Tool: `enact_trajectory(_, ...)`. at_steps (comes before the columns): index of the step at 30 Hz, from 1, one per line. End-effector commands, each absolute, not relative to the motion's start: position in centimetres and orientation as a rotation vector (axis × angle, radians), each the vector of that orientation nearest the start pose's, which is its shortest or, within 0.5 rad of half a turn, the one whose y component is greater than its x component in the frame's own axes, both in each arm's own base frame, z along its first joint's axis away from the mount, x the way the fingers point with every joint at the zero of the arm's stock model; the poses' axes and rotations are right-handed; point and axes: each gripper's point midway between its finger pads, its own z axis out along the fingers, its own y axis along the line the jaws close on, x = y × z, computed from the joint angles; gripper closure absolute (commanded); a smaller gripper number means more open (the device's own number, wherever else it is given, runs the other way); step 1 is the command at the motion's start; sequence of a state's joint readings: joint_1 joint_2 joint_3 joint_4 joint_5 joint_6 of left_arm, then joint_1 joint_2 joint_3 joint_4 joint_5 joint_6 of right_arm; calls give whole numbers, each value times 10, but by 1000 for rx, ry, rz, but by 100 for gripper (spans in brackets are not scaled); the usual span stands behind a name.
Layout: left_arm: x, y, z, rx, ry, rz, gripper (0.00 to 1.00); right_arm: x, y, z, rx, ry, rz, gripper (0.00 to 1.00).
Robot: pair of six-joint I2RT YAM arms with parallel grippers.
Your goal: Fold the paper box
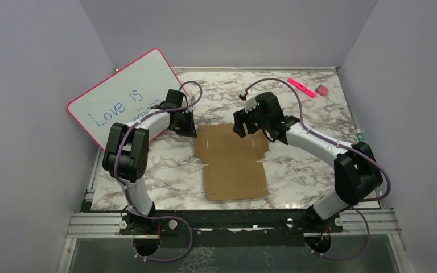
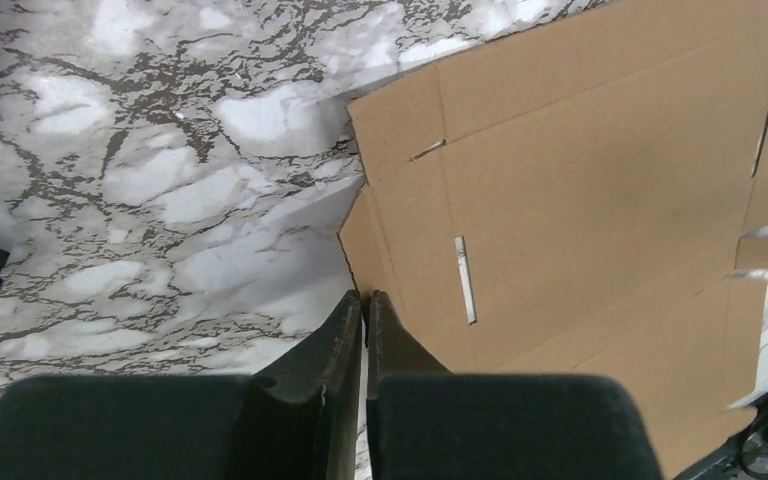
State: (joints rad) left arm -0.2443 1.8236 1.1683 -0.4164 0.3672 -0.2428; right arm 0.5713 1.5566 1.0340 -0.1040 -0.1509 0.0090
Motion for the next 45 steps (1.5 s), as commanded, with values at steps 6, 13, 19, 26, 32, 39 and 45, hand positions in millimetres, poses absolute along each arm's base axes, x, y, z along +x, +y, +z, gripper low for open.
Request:
enact_trajectory(6, 380, -151, 96, 278, 2493, -491, 98, 369, 278, 160, -899, 2011, 653, 28)
enact_trajectory(13, 384, -146, 127, 315, 2375, -423, 99, 387, 277, 154, -989, 2035, 707, 30)
enact_trajectory(19, 383, -150, 140, 351, 2311, -440, 99, 401, 286, 139, -1107, 2030, 735, 33)
enact_trajectory(26, 380, -152, 143, 369, 2276, -453, 99, 410, 296, 122, -1207, 2025, 828, 37)
enact_trajectory(32, 376, -155, 141, 372, 2268, -481, 99, 404, 308, 110, -1269, 2025, 968, 41)
enact_trajectory(39, 374, -155, 143, 373, 2256, -482, 99, 400, 314, 99, -1308, 2019, 1042, 46)
enact_trajectory(45, 374, -155, 144, 373, 2249, -482, 99, 398, 315, 90, -1337, 2020, 1069, 52)
